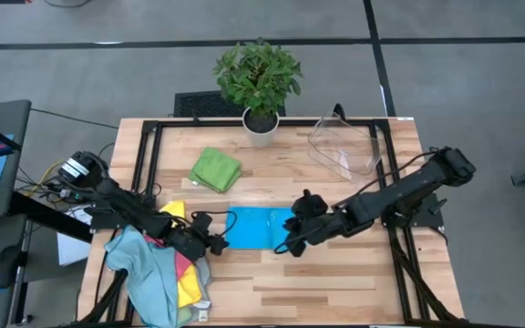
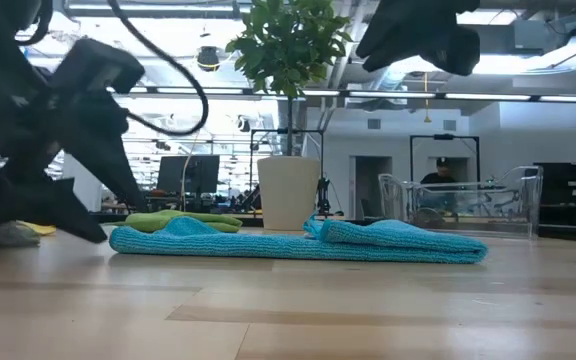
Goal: Fold microfiber towels
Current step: Fold the blue microfiber towel
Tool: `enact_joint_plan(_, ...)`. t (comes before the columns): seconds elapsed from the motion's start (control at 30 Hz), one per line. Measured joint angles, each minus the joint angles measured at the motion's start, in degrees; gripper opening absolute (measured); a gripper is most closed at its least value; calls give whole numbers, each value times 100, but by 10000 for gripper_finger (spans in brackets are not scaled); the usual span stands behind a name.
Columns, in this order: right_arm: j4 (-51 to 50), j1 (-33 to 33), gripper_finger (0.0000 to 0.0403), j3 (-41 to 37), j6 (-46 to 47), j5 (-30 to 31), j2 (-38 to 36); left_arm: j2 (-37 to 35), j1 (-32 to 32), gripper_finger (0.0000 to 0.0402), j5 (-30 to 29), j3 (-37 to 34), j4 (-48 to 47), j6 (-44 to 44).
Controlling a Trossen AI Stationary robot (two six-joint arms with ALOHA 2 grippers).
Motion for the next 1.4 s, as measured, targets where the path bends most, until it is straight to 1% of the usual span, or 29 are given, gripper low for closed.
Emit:
enact_joint_plan(0.1, -13, 30, 102, 0, -56, 3, -7, 183, 32, 208, 9, 24, 245, -192)
enact_joint_plan(0.27, 6, 65, 102, 0, -82, 9, 34, 597, 52, 208, 167, 409, 165, -142)
enact_joint_plan(0.4, -35, 123, 102, 0, -99, 1, 46, 817, 98, 208, 37, 725, -201, -297)
enact_joint_plan(0.53, -252, 246, 102, 0, 108, -1, 46, 823, 180, 202, -30, 811, -362, -402)
enact_joint_plan(0.63, -772, 384, 102, -5, 491, 12, 73, 800, 207, 177, -121, 793, -359, -403)
enact_joint_plan(0.77, -870, 454, 102, -164, 534, -40, 435, 800, 203, 126, -61, 793, -333, -402)
enact_joint_plan(0.83, -529, 428, 102, -185, 505, -169, 676, 800, 203, 99, 2, 793, -318, -402)
enact_joint_plan(0.9, -554, 428, 102, -227, 499, -236, 898, 800, 203, 74, 17, 789, -209, -400)
enact_joint_plan(0.97, -324, 415, 102, -225, 497, -252, 1141, 800, 203, 51, 22, 789, -156, -339)
enact_joint_plan(1.03, -316, 390, 102, -225, 489, -327, 1238, 800, 203, 30, 80, 789, -76, -268)
enact_joint_plan(1.1, -100, 362, 102, -208, 483, -434, 1363, 798, 203, 10, 111, 792, -67, -253)
enact_joint_plan(1.17, -146, 349, 102, -229, 450, -458, 1397, 786, 201, 4, 116, 789, 6, -291)
enact_joint_plan(1.23, 177, 306, 102, -203, 368, -462, 1474, 716, 201, 5, 122, 791, 60, -306)
enact_joint_plan(1.3, 165, 275, 102, -227, 283, -498, 1484, 678, 205, 4, 105, 808, 156, -288)
enact_joint_plan(1.4, 542, 203, 102, -208, 185, -592, 1559, 570, 209, 2, 19, 859, 143, -248)
